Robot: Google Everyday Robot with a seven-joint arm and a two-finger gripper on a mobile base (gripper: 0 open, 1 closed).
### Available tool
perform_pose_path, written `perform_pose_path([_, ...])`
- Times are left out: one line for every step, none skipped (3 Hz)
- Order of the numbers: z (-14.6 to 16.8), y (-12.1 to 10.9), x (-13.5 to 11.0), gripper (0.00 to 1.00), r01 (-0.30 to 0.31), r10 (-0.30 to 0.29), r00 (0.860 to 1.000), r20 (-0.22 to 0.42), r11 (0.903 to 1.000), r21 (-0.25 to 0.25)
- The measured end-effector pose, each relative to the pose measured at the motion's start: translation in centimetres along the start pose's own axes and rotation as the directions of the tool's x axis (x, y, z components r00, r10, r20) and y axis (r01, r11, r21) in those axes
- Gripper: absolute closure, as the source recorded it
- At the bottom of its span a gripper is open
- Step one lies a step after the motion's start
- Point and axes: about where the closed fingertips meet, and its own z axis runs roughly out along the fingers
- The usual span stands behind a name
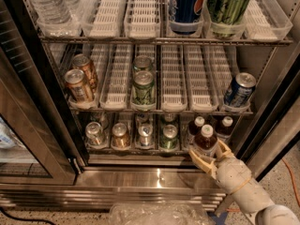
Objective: Pick blue plastic bottle from bottom shelf of fridge
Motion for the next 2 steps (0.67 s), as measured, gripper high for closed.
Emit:
perform_pose_path([0.3, 0.8, -0.5, 1.00, 0.006, -0.006, 1.000, -0.003, 0.9967, -0.082])
perform_pose_path([0.6, 1.1, -2.0, 1.00, 0.006, -0.012, 1.000, -0.028, 0.9755, -0.220])
